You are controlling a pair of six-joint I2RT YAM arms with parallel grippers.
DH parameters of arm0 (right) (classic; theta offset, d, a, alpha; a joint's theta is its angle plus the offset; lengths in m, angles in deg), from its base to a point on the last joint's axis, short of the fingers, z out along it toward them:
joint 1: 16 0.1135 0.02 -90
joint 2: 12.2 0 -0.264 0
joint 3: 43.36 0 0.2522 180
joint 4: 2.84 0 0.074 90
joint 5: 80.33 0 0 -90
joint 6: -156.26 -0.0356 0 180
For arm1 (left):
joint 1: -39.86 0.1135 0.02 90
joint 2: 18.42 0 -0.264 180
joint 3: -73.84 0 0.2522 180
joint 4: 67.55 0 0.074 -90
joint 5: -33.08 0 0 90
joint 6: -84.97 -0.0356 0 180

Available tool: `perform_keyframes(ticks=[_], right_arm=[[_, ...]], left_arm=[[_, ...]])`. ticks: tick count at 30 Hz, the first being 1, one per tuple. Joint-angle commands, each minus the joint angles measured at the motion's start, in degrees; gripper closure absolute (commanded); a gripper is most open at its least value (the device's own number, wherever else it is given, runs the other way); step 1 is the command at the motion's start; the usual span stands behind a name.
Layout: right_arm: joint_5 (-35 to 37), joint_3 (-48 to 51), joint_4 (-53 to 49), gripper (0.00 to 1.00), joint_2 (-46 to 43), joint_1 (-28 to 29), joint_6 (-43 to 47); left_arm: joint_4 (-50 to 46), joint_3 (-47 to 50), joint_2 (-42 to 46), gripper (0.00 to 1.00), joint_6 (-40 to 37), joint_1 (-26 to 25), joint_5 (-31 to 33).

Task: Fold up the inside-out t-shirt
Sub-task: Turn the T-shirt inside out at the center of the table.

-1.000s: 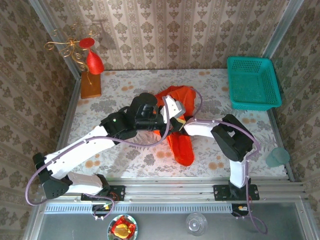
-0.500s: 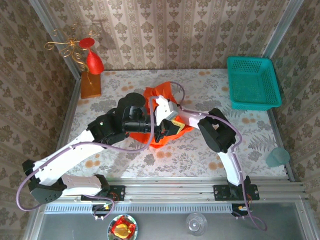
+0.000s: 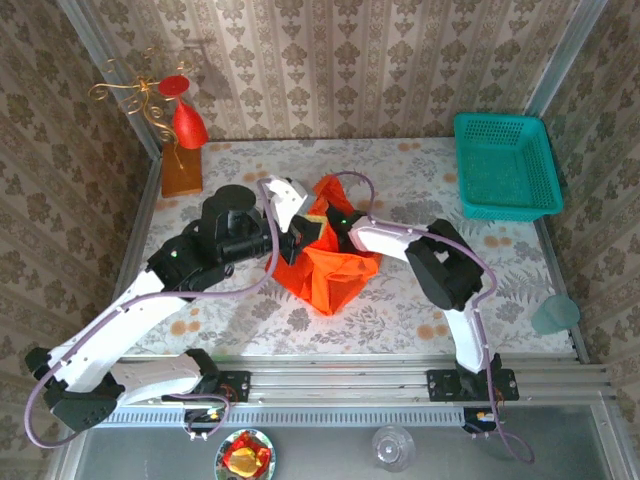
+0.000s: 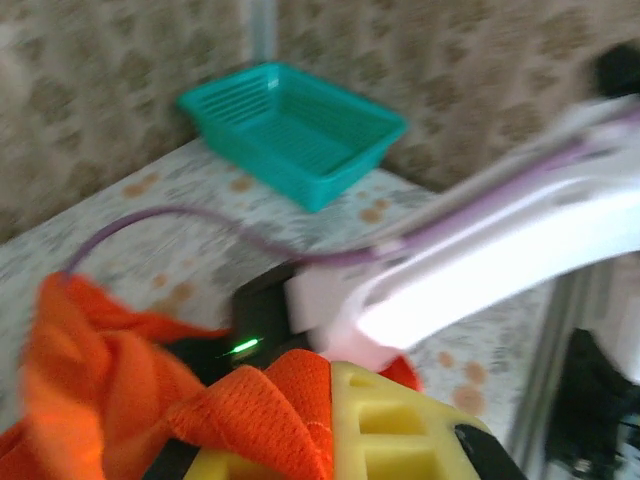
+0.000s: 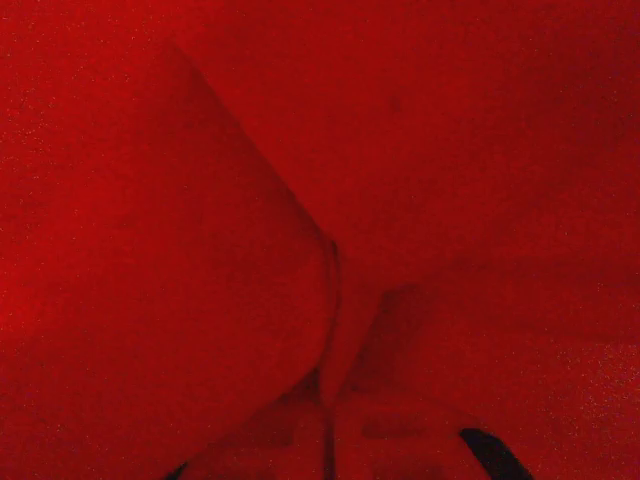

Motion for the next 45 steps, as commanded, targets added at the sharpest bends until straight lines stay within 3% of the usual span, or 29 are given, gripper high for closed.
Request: perform_keyframes(ticks=[1, 4, 10, 21, 27, 31, 36, 40, 45], right_arm=[[-3.7, 7.1, -6.1, 1.00, -3.7, 0.7, -0.9], [-4.3, 9.9, -6.9, 1.00, -9.0, 1.8, -0.7], [-6.7, 12.5, -9.4, 1.00, -19.6, 5.3, 1.7], [-11.5, 14.0, -10.8, 1.00, -38.7, 5.9, 1.8], [-16.2, 14.6, -5.6, 1.00, -50.4, 4.9, 0.0], [-17.0, 15.3, -1.4, 1.00, -56.9, 4.3, -1.7], [-21.3, 17.5, 2.7, 1.00, -62.6, 0.6, -6.0], [-16.6, 19.2, 3.5, 1.00, -66.7, 0.0, -7.3], [-5.5, 21.6, 1.5, 1.00, -73.5, -1.4, -8.3]], left_arm=[[-1.6, 3.5, 0.2, 1.00, 3.0, 3.9, 5.2], [-2.2, 6.7, -1.4, 1.00, 2.3, 7.6, 7.5], [2.2, 13.6, -5.9, 1.00, 2.8, 16.1, 4.6], [15.4, 25.1, -14.4, 1.00, 6.6, 22.2, 1.2], [21.4, 29.4, -18.6, 1.00, 9.6, 23.7, -1.6], [23.9, 31.5, -20.1, 1.00, 10.5, 27.7, -3.0], [30.2, 35.0, -21.5, 1.00, 14.7, 32.9, -9.2], [31.3, 35.9, -22.6, 1.00, 15.6, 36.4, -11.2], [34.4, 39.4, -20.9, 1.00, 18.2, 44.2, -15.3]])
